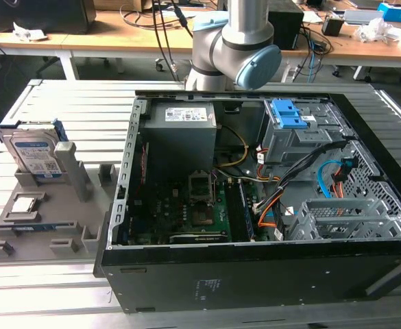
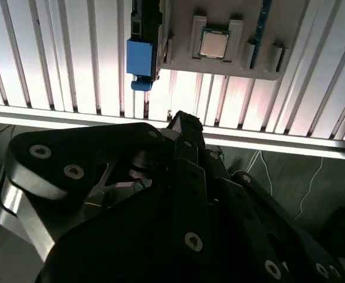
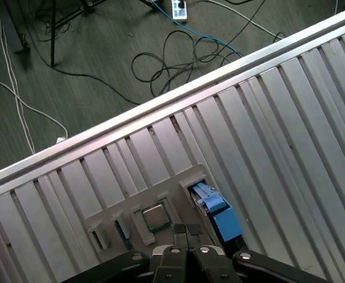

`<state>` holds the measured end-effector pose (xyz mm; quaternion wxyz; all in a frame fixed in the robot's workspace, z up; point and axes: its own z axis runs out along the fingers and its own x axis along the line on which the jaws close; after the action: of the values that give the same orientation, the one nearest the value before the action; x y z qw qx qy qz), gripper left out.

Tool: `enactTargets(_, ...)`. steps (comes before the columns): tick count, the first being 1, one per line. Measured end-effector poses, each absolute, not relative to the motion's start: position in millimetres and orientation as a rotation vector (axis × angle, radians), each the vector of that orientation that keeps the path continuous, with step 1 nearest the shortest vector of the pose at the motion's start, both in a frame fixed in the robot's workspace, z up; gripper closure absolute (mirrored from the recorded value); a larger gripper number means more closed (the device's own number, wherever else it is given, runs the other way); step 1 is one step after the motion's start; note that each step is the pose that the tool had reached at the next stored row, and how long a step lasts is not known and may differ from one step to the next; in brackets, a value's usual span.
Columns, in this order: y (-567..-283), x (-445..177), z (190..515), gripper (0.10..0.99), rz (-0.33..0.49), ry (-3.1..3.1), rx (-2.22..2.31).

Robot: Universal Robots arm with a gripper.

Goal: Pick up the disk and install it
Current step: 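Pick up the disk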

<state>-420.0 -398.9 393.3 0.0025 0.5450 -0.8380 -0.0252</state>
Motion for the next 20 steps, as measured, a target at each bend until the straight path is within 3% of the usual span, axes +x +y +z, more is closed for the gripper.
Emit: enactTargets(20,-398.9,-420.1,393.3,0.98,-0.077,-2.349,2.066)
